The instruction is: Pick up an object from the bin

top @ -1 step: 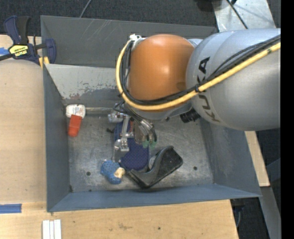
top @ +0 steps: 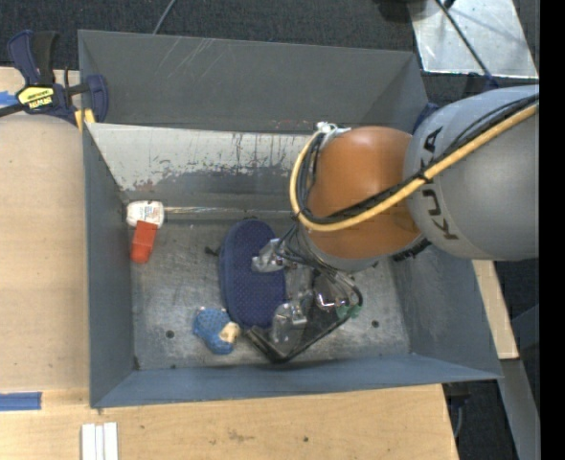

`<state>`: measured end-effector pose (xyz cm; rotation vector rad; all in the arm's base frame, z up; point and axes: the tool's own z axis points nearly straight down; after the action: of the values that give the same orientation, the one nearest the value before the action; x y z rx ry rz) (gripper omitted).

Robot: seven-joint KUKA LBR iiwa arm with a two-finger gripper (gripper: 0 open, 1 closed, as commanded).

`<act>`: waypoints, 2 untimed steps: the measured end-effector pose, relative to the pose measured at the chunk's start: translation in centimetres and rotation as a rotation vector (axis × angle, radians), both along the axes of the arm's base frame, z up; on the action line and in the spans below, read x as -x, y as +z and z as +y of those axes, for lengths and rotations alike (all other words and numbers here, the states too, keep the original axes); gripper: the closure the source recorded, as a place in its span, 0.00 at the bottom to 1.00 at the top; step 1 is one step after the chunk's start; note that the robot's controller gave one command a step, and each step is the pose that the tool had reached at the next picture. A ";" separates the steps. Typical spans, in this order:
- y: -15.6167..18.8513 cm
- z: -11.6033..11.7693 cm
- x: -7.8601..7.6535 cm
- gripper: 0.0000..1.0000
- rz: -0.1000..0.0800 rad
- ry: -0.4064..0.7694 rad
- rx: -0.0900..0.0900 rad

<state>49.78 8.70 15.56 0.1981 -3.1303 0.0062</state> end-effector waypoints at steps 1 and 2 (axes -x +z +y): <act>-4.7 -0.1 -1.5 0.00 -0.022 -0.113 -0.011; -3.0 -0.9 -5.2 0.00 -0.012 0.043 -0.005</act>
Offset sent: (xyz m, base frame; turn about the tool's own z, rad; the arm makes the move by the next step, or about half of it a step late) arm 0.0135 -0.0087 -0.0856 0.1506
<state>55.02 7.79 12.53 0.2667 -3.1372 -0.0005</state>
